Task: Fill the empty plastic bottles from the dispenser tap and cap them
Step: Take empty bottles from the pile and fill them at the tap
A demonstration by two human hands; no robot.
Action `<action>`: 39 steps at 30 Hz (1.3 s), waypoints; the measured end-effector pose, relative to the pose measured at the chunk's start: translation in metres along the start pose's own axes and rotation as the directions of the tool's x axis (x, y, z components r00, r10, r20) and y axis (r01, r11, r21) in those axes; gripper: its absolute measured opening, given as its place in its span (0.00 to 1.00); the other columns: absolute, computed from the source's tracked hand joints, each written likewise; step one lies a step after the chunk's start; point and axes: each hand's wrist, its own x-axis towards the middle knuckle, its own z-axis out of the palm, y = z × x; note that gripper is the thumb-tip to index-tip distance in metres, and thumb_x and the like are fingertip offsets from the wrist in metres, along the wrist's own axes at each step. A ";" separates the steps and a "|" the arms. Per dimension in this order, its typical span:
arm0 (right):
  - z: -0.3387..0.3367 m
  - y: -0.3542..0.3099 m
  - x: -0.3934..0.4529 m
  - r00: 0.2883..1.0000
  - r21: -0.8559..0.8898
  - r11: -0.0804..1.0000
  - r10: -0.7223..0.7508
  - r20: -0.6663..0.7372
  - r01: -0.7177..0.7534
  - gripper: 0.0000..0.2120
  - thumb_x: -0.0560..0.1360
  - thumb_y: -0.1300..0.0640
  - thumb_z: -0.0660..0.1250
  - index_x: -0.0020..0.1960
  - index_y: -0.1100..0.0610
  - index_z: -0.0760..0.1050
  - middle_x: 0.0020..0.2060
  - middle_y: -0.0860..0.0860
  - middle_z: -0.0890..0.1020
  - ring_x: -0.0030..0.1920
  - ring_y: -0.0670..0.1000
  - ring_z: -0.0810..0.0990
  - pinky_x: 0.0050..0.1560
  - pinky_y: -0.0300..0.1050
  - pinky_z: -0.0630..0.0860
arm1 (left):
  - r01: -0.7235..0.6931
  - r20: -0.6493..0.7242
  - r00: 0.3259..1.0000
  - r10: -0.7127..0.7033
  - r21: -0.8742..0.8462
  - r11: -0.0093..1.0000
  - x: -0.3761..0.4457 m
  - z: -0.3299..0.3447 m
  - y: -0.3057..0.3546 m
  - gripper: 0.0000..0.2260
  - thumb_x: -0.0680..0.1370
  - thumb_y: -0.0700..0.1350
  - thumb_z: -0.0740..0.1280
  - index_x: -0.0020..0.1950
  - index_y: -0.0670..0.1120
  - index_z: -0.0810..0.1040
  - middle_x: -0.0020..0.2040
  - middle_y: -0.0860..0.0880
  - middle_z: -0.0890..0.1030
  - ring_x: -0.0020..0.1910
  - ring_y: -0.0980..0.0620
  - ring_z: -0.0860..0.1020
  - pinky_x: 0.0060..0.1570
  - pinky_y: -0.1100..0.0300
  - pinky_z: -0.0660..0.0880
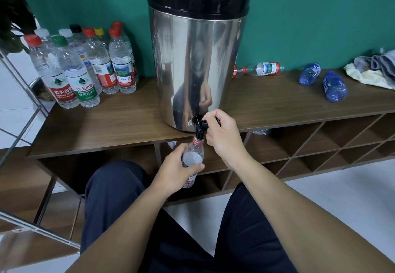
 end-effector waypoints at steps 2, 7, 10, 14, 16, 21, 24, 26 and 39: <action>0.000 0.000 0.000 1.000 0.003 1.000 0.001 -0.002 -0.001 0.11 0.88 0.53 0.64 0.48 0.51 0.78 0.27 0.43 0.70 0.28 0.47 0.66 0.33 0.47 0.64 | -0.001 0.002 1.000 0.001 0.005 1.000 0.000 0.000 0.000 0.24 0.76 0.52 0.84 0.69 0.61 0.80 0.61 0.63 0.86 0.60 0.67 0.82 0.63 0.60 0.79; 0.000 0.000 0.000 1.000 0.005 1.000 0.001 0.001 -0.001 0.12 0.88 0.53 0.64 0.47 0.52 0.78 0.28 0.44 0.69 0.28 0.47 0.65 0.33 0.47 0.64 | -0.004 -0.002 1.000 0.004 0.004 1.000 -0.001 0.000 0.001 0.24 0.76 0.51 0.84 0.69 0.61 0.80 0.60 0.64 0.86 0.60 0.67 0.83 0.60 0.62 0.78; 0.000 -0.001 -0.001 1.000 0.011 1.000 0.000 0.001 0.000 0.12 0.89 0.53 0.64 0.47 0.52 0.78 0.27 0.44 0.70 0.29 0.47 0.65 0.33 0.46 0.64 | -0.007 -0.004 1.000 0.007 0.003 1.000 -0.001 0.000 0.001 0.24 0.76 0.51 0.84 0.68 0.61 0.80 0.60 0.64 0.86 0.59 0.66 0.83 0.60 0.62 0.78; 0.000 -0.001 -0.001 1.000 0.012 1.000 -0.001 -0.002 0.001 0.12 0.88 0.54 0.64 0.47 0.53 0.78 0.27 0.43 0.70 0.28 0.47 0.65 0.33 0.46 0.64 | 0.002 0.006 1.000 -0.002 0.002 1.000 -0.001 0.000 0.002 0.24 0.76 0.52 0.84 0.68 0.62 0.80 0.60 0.65 0.85 0.59 0.67 0.83 0.61 0.61 0.79; 0.000 -0.001 -0.002 1.000 0.015 1.000 -0.004 0.000 0.004 0.12 0.88 0.54 0.64 0.47 0.52 0.78 0.27 0.43 0.70 0.28 0.47 0.65 0.33 0.46 0.64 | 0.004 0.007 1.000 -0.004 0.002 1.000 -0.002 0.000 0.003 0.24 0.76 0.52 0.84 0.68 0.62 0.79 0.60 0.67 0.85 0.59 0.68 0.82 0.59 0.62 0.78; 0.000 0.000 -0.001 1.000 0.006 1.000 -0.010 -0.010 0.010 0.11 0.88 0.54 0.64 0.48 0.53 0.78 0.27 0.43 0.71 0.29 0.47 0.66 0.33 0.45 0.65 | -0.010 -0.003 1.000 0.010 0.009 1.000 -0.001 0.000 0.000 0.24 0.76 0.53 0.84 0.69 0.61 0.80 0.61 0.63 0.86 0.61 0.64 0.83 0.66 0.55 0.80; 0.000 0.001 0.000 1.000 0.007 1.000 -0.006 -0.008 0.006 0.11 0.89 0.54 0.63 0.49 0.53 0.78 0.28 0.42 0.72 0.29 0.47 0.67 0.33 0.44 0.66 | -0.005 0.008 1.000 0.005 0.008 1.000 -0.001 0.000 0.001 0.24 0.76 0.53 0.84 0.69 0.62 0.79 0.61 0.64 0.86 0.61 0.66 0.82 0.67 0.55 0.80; 0.000 0.000 -0.001 1.000 0.000 1.000 -0.005 -0.008 0.005 0.11 0.89 0.54 0.64 0.49 0.53 0.78 0.27 0.42 0.72 0.29 0.46 0.68 0.32 0.44 0.66 | -0.002 0.014 1.000 0.002 0.008 1.000 -0.001 0.000 0.001 0.24 0.76 0.53 0.83 0.69 0.62 0.79 0.61 0.64 0.85 0.61 0.66 0.82 0.67 0.54 0.80; 0.000 0.001 -0.001 1.000 0.006 1.000 -0.010 -0.006 0.010 0.11 0.88 0.55 0.64 0.48 0.51 0.79 0.28 0.43 0.71 0.29 0.47 0.67 0.33 0.45 0.65 | -0.003 0.023 1.000 0.002 0.001 1.000 -0.002 0.000 0.002 0.25 0.76 0.53 0.84 0.70 0.61 0.80 0.62 0.62 0.86 0.62 0.64 0.83 0.68 0.53 0.80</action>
